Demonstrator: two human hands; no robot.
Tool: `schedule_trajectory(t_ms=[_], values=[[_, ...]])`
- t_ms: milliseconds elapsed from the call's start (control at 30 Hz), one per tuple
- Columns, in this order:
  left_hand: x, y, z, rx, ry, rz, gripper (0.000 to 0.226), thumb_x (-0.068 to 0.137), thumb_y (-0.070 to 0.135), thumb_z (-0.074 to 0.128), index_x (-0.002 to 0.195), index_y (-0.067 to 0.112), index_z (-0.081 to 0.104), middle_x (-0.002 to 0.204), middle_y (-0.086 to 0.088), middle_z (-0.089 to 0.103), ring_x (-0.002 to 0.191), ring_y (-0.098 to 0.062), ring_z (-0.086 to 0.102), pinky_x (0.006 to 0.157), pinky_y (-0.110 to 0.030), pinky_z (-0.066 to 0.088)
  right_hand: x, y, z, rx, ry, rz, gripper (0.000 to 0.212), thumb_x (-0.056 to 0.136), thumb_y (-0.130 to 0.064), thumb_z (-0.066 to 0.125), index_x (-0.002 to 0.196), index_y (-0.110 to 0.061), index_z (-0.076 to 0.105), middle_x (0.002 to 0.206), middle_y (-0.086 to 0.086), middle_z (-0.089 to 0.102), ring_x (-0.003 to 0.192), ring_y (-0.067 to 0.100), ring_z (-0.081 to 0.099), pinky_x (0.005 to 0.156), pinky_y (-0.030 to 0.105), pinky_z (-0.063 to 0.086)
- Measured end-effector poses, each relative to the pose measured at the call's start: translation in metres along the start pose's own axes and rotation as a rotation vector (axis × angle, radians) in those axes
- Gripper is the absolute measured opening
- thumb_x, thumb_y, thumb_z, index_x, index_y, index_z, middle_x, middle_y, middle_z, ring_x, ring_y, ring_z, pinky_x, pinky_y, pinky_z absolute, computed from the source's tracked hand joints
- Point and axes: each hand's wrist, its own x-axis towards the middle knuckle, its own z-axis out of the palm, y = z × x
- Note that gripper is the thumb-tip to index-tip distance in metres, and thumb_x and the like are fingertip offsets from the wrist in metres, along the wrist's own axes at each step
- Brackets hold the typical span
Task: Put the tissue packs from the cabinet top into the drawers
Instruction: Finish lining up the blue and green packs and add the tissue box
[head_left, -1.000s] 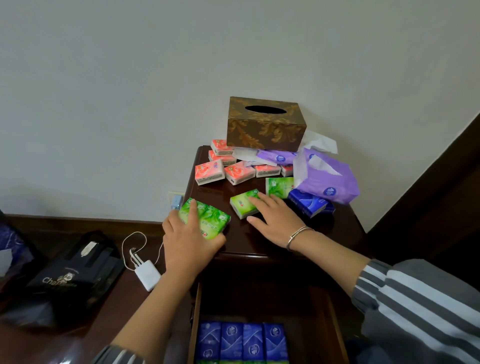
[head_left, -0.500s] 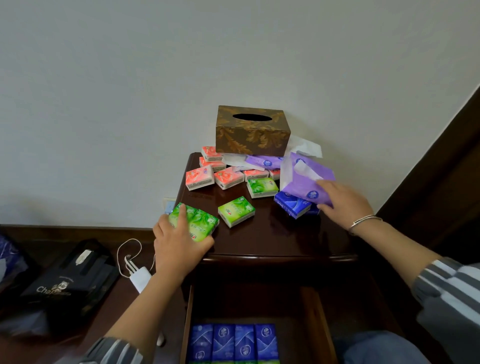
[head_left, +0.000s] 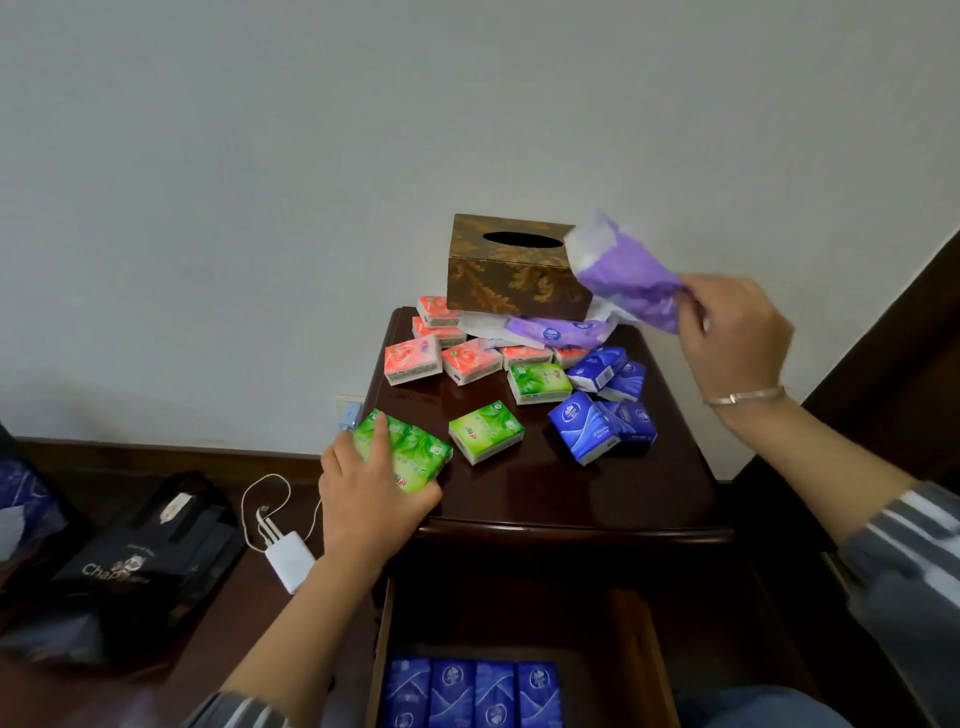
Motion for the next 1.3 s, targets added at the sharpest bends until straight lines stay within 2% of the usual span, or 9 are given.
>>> schedule_trajectory(t_ms=[133, 333, 433, 500, 667, 800, 1000, 1100, 1300], values=[[-0.001, -0.001, 0.000, -0.020, -0.009, 0.007, 0.103, 0.063, 0.059, 0.067, 0.150, 0.020, 0.026, 0.141, -0.023, 0.032, 0.129, -0.042, 0.031, 0.104, -0.051, 0.034, 0.069, -0.041, 0.045, -0.048, -0.046, -0.135, 0.020, 0.080, -0.009, 0.055, 0.093, -0.013, 0.070, 0.079, 0.012, 0.070, 0.075, 0.032, 0.064, 0.050, 0.030, 0.045], [0.000, -0.003, 0.002, -0.024, -0.001, 0.007, 0.104, 0.061, 0.063, 0.060, 0.150, 0.023, 0.025, 0.141, -0.019, 0.032, 0.130, -0.039, 0.030, 0.103, -0.049, 0.035, 0.094, -0.073, 0.123, -0.096, -0.600, -0.122, 0.031, 0.098, -0.014, 0.036, 0.121, -0.009, 0.056, 0.125, 0.016, 0.056, 0.119, 0.031, 0.048, 0.086, 0.042, 0.046], [0.002, -0.005, 0.005, -0.019, 0.006, 0.004, 0.104, 0.060, 0.065, 0.057, 0.150, 0.024, 0.025, 0.140, -0.019, 0.032, 0.129, -0.039, 0.030, 0.102, -0.050, 0.036, 0.085, -0.080, 0.134, 0.059, -0.604, -0.070, 0.039, 0.100, -0.014, 0.035, 0.137, -0.006, 0.042, 0.146, 0.015, 0.040, 0.137, 0.029, 0.032, 0.111, 0.038, 0.029], [0.002, -0.005, 0.006, -0.013, 0.006, 0.001, 0.104, 0.060, 0.065, 0.058, 0.149, 0.024, 0.026, 0.140, -0.019, 0.033, 0.129, -0.039, 0.030, 0.101, -0.051, 0.037, 0.079, -0.080, 0.127, 0.131, -0.527, -0.038, 0.044, 0.099, -0.013, 0.034, 0.143, -0.007, 0.034, 0.152, 0.012, 0.031, 0.143, 0.027, 0.022, 0.117, 0.040, 0.020], [0.003, -0.004, 0.007, -0.021, 0.008, -0.011, 0.103, 0.060, 0.061, 0.064, 0.149, 0.024, 0.027, 0.140, -0.020, 0.032, 0.129, -0.040, 0.030, 0.099, -0.053, 0.038, 0.021, -0.050, 0.071, 0.347, -0.333, -0.027, 0.032, 0.091, -0.007, 0.049, 0.121, -0.003, 0.058, 0.128, 0.016, 0.056, 0.121, 0.031, 0.050, 0.104, 0.043, 0.040], [0.004, -0.005, 0.008, -0.023, 0.018, -0.011, 0.102, 0.060, 0.060, 0.065, 0.148, 0.022, 0.030, 0.136, -0.021, 0.035, 0.125, -0.042, 0.032, 0.096, -0.055, 0.040, -0.048, -0.022, 0.039, 0.320, -0.594, 0.150, 0.025, 0.088, -0.021, 0.060, 0.110, -0.011, 0.061, 0.111, 0.011, 0.062, 0.105, 0.031, 0.058, 0.089, 0.042, 0.047], [0.005, -0.002, 0.005, -0.017, -0.013, -0.032, 0.103, 0.062, 0.061, 0.068, 0.149, 0.024, 0.026, 0.139, -0.021, 0.032, 0.126, -0.042, 0.031, 0.097, -0.054, 0.038, -0.090, -0.022, 0.039, 0.086, -1.007, 0.313, 0.066, 0.080, -0.059, 0.057, 0.133, -0.023, 0.046, 0.139, 0.003, 0.046, 0.125, 0.029, 0.045, 0.101, 0.042, 0.041], [0.005, -0.002, 0.004, -0.013, -0.027, -0.038, 0.102, 0.064, 0.061, 0.067, 0.149, 0.024, 0.024, 0.140, -0.021, 0.031, 0.126, -0.043, 0.030, 0.099, -0.053, 0.038, -0.089, -0.021, 0.043, 0.108, -1.086, 0.343, 0.060, 0.081, -0.056, 0.059, 0.129, -0.020, 0.052, 0.138, 0.006, 0.047, 0.122, 0.031, 0.047, 0.102, 0.040, 0.040], [0.004, 0.000, 0.002, -0.017, -0.036, -0.042, 0.101, 0.067, 0.062, 0.065, 0.150, 0.024, 0.022, 0.141, -0.021, 0.029, 0.129, -0.042, 0.028, 0.101, -0.053, 0.036, -0.096, -0.014, 0.030, 0.351, -0.951, 0.492, 0.036, 0.074, -0.036, 0.075, 0.102, -0.016, 0.067, 0.112, 0.003, 0.064, 0.104, 0.024, 0.058, 0.094, 0.038, 0.044]])
